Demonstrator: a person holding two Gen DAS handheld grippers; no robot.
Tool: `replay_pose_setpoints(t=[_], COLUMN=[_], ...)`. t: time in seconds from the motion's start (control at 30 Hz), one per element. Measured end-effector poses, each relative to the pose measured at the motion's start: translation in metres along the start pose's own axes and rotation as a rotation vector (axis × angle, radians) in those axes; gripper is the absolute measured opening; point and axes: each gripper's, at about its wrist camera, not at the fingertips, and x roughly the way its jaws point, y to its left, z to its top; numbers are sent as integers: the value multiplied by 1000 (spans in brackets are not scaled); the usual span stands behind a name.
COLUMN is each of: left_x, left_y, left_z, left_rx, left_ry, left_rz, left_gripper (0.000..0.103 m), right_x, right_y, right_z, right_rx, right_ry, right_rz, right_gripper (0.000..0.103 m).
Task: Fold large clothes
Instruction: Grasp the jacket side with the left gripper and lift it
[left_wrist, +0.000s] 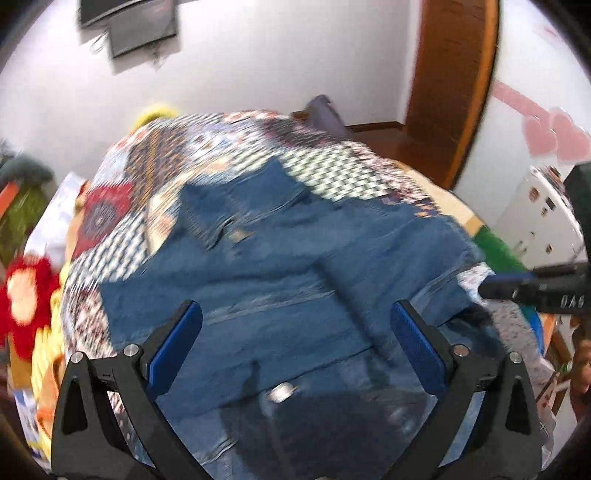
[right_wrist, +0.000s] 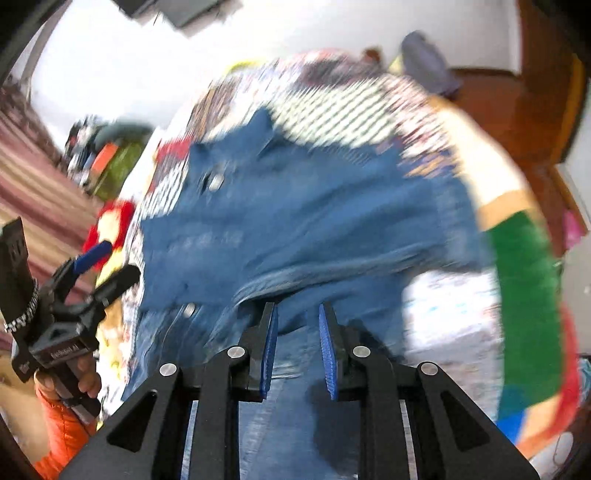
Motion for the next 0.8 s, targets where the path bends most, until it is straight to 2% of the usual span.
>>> replay_pose_setpoints(t=[0.1,0.2,0.4,0.53,0.6,0.7,0.77,0.8], left_x=[9,29,82,119,137,155,162,162], left_y=[-29,-66,-140,-182,-194,-201,-201,-198], left_z=[16,30,37,27,21,15,14,15], left_rx=[51,111,257,380,414,437,451,444], left_ry=[6,48,155,229,272,295,285,281], left_rz=[-48,-103,-169,-173,-174,-140,-96,-91], left_gripper=[103,103,101,70,64,57,37,36], right_x=[-32,-58,-72,-66,-62,-55,-52,-51], right_y=[-25,-51,-97,-120,-129,-140,-143,-144], right_z=[6,7,-3,-11,-15,-20,-23,-24], right_rx=[20,41,146,217,245,280,291,293], right_ry=[-79,-134,-153,-137,-127,-114,-105,-100], right_rz=[-79,-162,-176,-167,-159,-151,-144,-141], right_gripper=[19,19,19,19,19,19,19,19])
